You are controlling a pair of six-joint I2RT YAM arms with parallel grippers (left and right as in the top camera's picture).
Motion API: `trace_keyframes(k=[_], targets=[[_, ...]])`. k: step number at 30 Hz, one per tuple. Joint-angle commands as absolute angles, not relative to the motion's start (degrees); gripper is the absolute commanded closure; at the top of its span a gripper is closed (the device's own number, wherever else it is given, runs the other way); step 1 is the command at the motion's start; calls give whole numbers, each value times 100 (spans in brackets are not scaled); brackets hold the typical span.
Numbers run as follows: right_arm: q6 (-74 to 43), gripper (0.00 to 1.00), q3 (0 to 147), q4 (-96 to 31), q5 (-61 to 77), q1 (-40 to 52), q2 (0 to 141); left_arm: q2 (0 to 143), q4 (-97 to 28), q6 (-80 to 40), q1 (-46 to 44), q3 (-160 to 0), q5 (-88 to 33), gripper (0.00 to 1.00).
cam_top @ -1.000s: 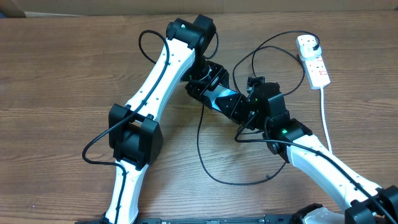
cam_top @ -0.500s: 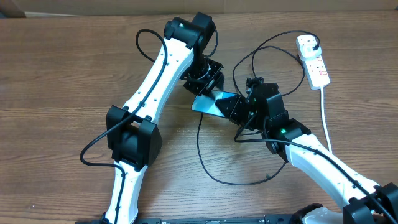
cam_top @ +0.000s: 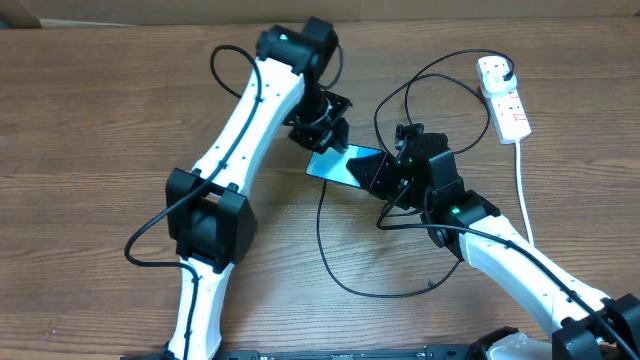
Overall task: Plug charger to phone and switch on socket
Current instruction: 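Open the left gripper and withdraw it, right gripper holding phone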
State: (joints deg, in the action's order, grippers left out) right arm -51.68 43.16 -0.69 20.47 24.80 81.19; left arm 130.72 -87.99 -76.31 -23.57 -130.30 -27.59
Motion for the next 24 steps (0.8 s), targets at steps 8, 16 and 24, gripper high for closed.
trace_keyframes(k=[8, 16, 24], targets=[[-4766, 96, 4595, 8, 1955, 2462, 8051, 12862, -8801, -5968, -976, -13137, -2853, 96], [-4556, 96, 5072, -137, 1734, 2464, 8042, 12862, -8746, -3343, -471, -13137, -2687, 92], [-4657, 96, 5076, 25, 1286, 2464, 8042, 12862, -8643, -1546, -443, -13137, -2464, 68]])
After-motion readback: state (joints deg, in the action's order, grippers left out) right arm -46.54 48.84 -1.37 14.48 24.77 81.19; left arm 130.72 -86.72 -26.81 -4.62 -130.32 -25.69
